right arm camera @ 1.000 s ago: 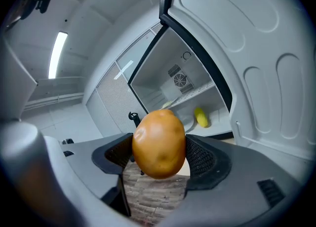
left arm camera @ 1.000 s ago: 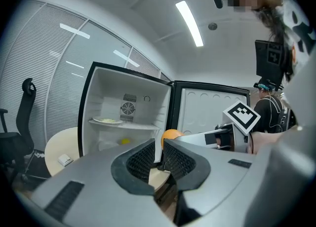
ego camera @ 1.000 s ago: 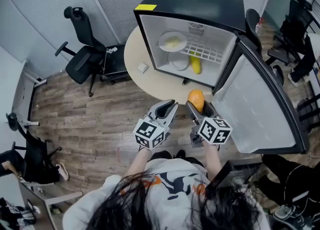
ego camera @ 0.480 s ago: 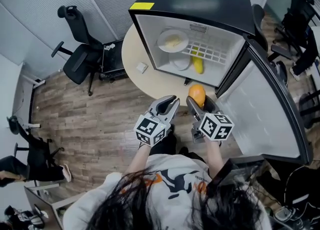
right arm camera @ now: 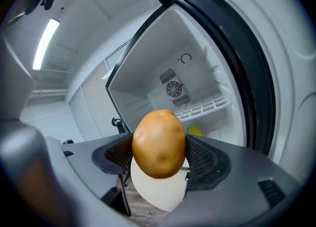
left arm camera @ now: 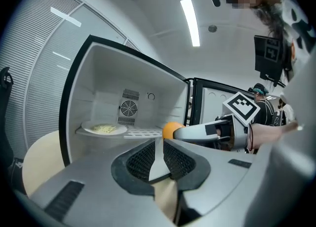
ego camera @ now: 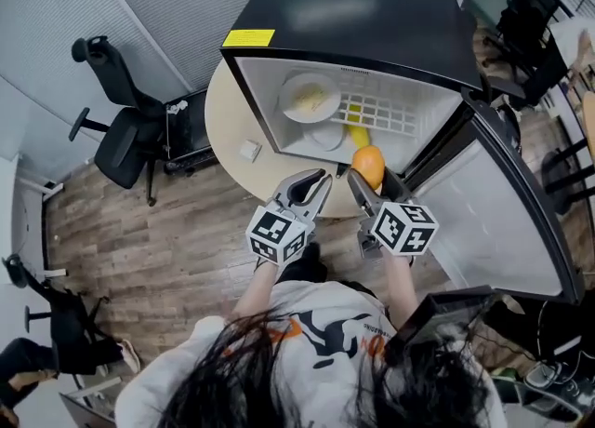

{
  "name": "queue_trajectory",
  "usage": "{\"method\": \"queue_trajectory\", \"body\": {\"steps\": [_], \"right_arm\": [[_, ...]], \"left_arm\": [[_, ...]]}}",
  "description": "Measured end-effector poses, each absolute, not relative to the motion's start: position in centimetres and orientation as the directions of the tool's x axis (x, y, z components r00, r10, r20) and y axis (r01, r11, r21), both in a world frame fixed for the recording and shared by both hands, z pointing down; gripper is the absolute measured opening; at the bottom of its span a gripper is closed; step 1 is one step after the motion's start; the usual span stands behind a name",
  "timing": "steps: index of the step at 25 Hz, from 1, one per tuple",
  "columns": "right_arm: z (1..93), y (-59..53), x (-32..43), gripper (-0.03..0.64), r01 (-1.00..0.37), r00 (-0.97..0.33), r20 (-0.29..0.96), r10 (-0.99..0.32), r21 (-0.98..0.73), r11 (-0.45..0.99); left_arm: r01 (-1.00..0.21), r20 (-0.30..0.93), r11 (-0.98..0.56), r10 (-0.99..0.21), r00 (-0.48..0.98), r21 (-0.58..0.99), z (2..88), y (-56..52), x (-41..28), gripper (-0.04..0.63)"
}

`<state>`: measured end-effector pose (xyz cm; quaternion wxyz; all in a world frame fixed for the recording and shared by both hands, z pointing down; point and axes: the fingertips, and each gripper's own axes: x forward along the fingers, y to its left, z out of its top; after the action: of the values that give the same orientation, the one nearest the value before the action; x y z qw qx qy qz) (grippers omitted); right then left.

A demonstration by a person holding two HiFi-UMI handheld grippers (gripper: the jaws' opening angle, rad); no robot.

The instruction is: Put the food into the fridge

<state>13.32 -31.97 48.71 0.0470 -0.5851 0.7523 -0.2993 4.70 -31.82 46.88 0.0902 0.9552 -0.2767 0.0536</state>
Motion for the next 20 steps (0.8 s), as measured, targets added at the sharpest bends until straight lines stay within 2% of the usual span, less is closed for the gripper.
{"method": "queue_trajectory", "body": {"steps": [12, 20], "right_arm": [[44.6, -40.3, 15.7, 0.341, -0.939, -0.151, 0.253, -0.956, -0.339, 0.059], [44.8, -45.2, 17.9, 0.342, -0.990, -0.006, 0.317, -0.949, -0.134, -0.038]], "left_arm": [[-0.403, 0.131, -0.900, -0.384, 0.914, 0.169, 46.7, -36.5, 6.0, 0.048], [-0.361, 0.118, -0.914, -0.344, 0.931, 0.184, 47.0, -38.6, 6.3, 0.048]]}}
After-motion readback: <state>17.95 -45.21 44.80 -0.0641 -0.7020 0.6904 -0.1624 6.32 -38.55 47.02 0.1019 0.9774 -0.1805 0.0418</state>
